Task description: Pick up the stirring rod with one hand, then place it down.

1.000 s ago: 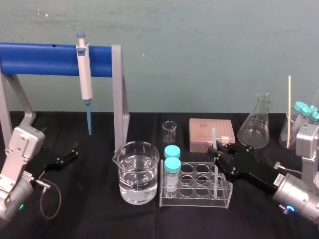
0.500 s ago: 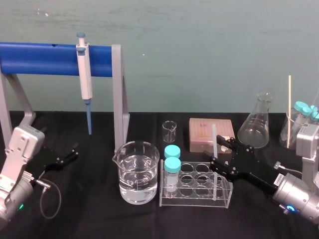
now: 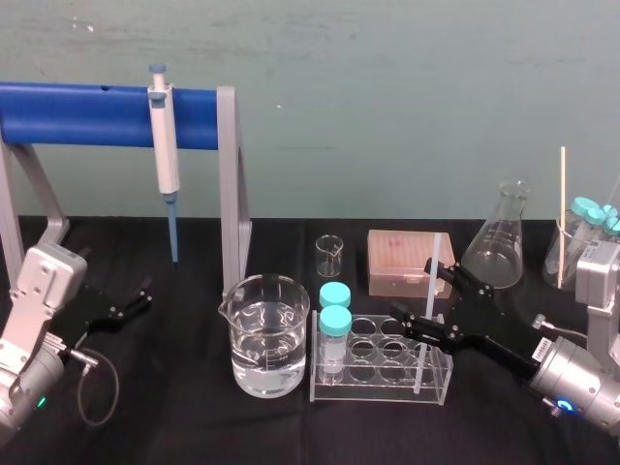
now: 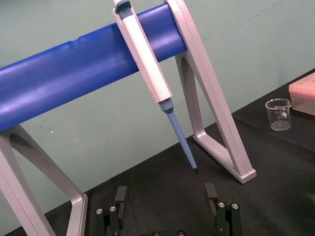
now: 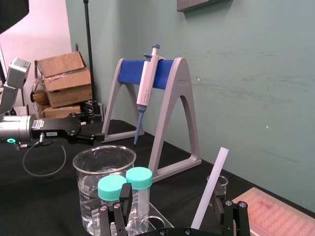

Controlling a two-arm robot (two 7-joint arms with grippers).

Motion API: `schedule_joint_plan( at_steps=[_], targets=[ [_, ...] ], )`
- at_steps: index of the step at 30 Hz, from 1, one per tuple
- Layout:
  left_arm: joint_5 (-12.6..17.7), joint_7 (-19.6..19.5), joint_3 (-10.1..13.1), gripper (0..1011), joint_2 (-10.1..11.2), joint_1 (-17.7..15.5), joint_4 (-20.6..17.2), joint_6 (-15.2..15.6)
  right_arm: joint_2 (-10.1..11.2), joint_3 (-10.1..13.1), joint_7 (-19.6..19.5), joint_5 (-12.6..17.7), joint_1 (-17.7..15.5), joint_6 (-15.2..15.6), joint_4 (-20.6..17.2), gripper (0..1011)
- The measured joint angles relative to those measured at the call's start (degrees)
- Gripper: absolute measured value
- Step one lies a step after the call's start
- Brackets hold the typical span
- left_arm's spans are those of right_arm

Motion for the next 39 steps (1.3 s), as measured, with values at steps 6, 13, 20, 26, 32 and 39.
schedule_joint_plan(
  at_steps=[6,13,20,26,32,39],
  targets=[
    [0.0,0.0,0.0,1000,0.0,0.0,0.0,0.0,0.0,0.1,-0.2,0.0,-0.1,0.0,-0.1,1003],
    [0.0,0.0,0.0,1000,0.0,0.0,0.0,0.0,0.4,1.6,-4.9,-1.0,-1.9,2.5,-2.5,1003],
    [0.0,0.0,0.0,1000,0.0,0.0,0.0,0.0,1.4,4.1,-9.7,-1.5,-5.5,6.0,-6.4,1003],
    [0.0,0.0,0.0,1000,0.0,0.0,0.0,0.0,2.5,6.9,-13.4,-1.0,-9.7,9.4,-11.2,1003],
    [0.0,0.0,0.0,1000,0.0,0.0,0.0,0.0,3.3,9.9,-16.0,-0.1,-13.7,10.7,-15.5,1003],
    [0.0,0.0,0.0,1000,0.0,0.0,0.0,0.0,1.0,12.6,-24.0,-3.7,-14.2,11.3,-15.7,1003]
  ],
)
